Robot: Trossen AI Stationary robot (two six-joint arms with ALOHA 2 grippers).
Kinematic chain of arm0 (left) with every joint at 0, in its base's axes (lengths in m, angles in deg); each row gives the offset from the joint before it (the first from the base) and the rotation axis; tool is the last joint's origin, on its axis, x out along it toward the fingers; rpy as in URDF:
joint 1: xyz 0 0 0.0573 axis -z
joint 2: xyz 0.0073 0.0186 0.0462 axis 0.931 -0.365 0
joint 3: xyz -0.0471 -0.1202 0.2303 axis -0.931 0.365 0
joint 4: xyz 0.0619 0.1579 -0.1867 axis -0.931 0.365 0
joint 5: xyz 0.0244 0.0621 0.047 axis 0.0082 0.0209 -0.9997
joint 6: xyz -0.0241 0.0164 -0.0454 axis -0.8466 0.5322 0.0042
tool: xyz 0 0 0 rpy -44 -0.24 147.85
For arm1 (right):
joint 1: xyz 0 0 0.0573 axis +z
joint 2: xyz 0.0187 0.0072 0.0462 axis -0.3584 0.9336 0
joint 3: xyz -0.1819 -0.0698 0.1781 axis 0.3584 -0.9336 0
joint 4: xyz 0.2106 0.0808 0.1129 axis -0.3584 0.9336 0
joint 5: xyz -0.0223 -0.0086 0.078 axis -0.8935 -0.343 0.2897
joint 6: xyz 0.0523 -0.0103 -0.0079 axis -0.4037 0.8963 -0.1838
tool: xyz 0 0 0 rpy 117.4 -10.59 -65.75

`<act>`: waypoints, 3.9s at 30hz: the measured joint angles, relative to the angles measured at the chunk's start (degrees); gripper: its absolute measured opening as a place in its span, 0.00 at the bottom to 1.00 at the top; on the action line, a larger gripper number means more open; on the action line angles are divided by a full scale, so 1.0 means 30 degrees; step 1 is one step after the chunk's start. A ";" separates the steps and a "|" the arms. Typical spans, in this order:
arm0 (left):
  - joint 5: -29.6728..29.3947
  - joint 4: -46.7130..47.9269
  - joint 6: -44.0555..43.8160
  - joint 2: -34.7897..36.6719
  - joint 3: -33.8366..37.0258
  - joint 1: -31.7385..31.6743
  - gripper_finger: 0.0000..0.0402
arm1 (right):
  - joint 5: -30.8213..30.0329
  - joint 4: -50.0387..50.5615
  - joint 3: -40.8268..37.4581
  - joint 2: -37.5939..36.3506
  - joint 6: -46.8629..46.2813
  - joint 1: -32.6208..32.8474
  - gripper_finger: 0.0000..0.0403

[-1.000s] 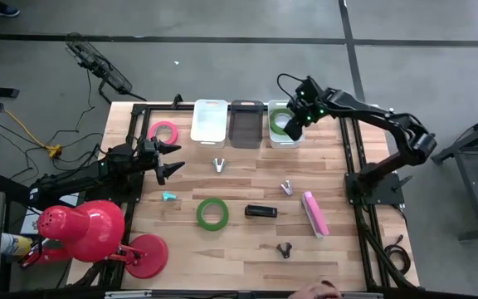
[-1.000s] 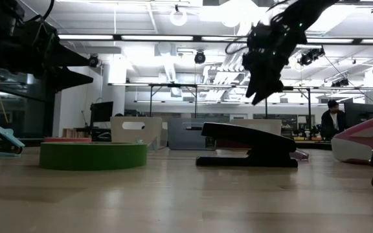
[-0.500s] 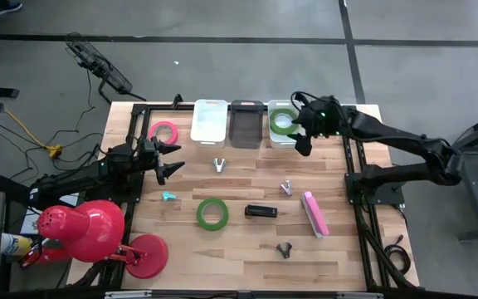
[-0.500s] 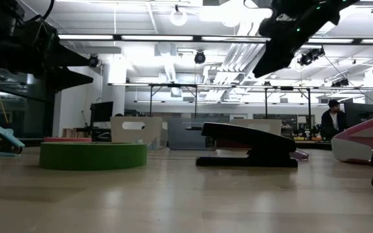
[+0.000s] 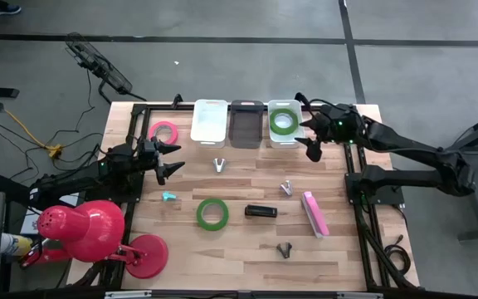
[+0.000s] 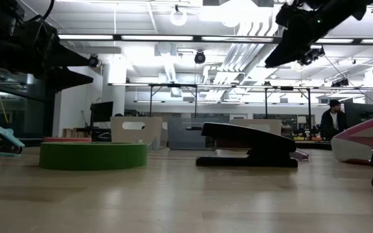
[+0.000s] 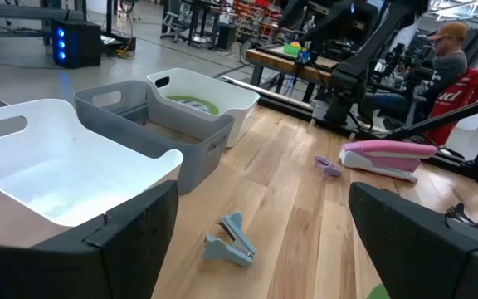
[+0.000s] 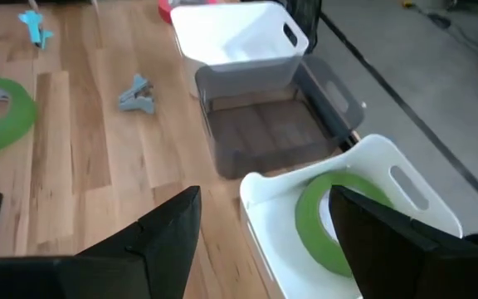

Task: Pick and place Stapler, Stapler remover, tape
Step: Put the pink tape into the right white bin

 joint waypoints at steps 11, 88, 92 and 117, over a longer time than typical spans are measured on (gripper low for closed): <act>0.0001 -0.0015 0.0005 0.0004 -0.0001 0.0000 0.87 | -0.0047 -0.0222 0.0000 -0.0303 0.2213 0.0000 0.64; -0.0396 1.2199 -0.0102 -2.2741 -1.1955 -0.9681 0.65 | -0.3539 -0.0749 0.0007 -0.0285 -0.0031 -0.0007 0.64; -0.0802 1.2222 0.2165 -2.3688 -1.2488 -0.9889 0.65 | -0.3539 -0.0652 0.0007 -0.0281 -0.0060 -0.0007 0.64; -0.2602 1.2522 0.4853 -2.8108 -1.2991 -0.9901 0.65 | -0.3123 -0.0166 0.0015 -0.0281 -0.0191 0.0000 0.64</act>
